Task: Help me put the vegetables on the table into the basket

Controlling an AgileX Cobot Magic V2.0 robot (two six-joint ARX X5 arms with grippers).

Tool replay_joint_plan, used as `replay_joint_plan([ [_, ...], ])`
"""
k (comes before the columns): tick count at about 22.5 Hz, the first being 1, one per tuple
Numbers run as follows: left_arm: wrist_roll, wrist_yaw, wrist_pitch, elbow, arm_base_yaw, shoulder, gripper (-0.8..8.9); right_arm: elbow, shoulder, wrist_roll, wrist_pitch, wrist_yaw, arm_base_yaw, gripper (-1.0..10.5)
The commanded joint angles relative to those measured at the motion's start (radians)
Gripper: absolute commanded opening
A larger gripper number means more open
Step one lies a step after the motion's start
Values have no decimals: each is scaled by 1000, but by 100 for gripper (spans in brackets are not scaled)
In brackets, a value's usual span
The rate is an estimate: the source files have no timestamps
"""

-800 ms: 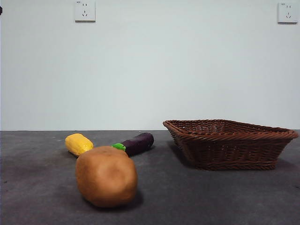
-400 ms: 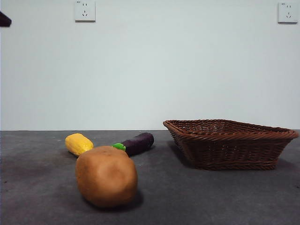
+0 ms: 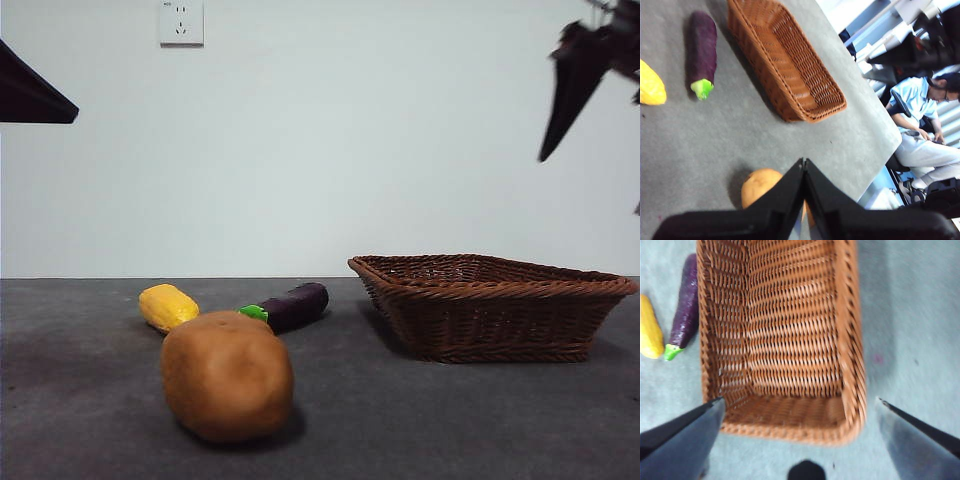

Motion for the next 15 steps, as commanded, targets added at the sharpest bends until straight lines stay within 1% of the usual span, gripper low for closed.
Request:
replay_joint_plan([
  [1, 19, 4, 5, 2, -4, 10, -4, 74, 90, -48, -36, 32, 19, 514],
  [3, 19, 4, -7, 2, -4, 12, -4, 166, 184, -79, -98, 110, 28, 514],
  [5, 19, 5, -19, 2, -4, 13, -4, 253, 273, -95, -145, 147, 33, 514],
  [10, 14, -12, -32, 2, -4, 13, -4, 434, 480, -113, -190, 147, 33, 514],
  [15, 7, -23, -37, 2, -4, 13, -4, 526, 614, -127, -195, 147, 33, 504],
])
